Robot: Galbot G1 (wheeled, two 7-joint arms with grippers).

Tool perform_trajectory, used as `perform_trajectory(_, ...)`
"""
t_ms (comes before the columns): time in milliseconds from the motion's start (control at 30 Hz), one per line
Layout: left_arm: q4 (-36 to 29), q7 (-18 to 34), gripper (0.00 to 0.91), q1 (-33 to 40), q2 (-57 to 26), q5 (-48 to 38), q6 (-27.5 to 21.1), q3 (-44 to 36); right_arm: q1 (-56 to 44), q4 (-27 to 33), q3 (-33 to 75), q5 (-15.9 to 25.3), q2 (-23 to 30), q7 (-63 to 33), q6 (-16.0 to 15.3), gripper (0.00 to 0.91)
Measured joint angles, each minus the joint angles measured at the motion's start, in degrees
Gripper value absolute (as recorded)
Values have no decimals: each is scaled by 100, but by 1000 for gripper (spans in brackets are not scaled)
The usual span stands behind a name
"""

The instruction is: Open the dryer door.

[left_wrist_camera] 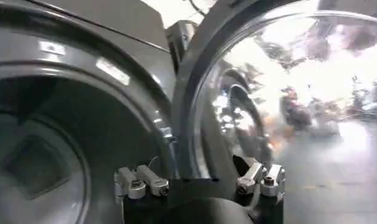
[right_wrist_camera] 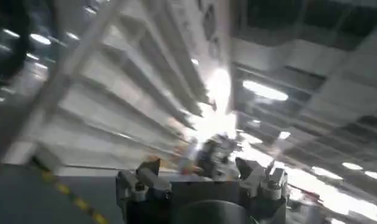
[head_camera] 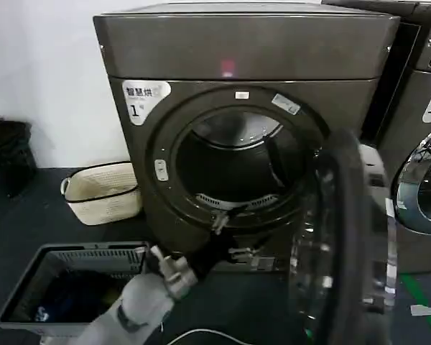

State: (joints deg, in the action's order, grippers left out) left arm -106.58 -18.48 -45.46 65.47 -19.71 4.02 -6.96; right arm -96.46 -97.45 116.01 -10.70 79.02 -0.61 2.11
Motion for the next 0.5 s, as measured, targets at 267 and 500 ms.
perform_trajectory(267, 414, 8, 907, 514, 612, 109, -82, -613, -107, 354, 572, -440, -130, -342, -10, 907)
perform_trajectory(500, 777, 19, 907, 890, 1128, 168, -104, -1095, -227, 645, 975, -554, -282, -459, 7, 907)
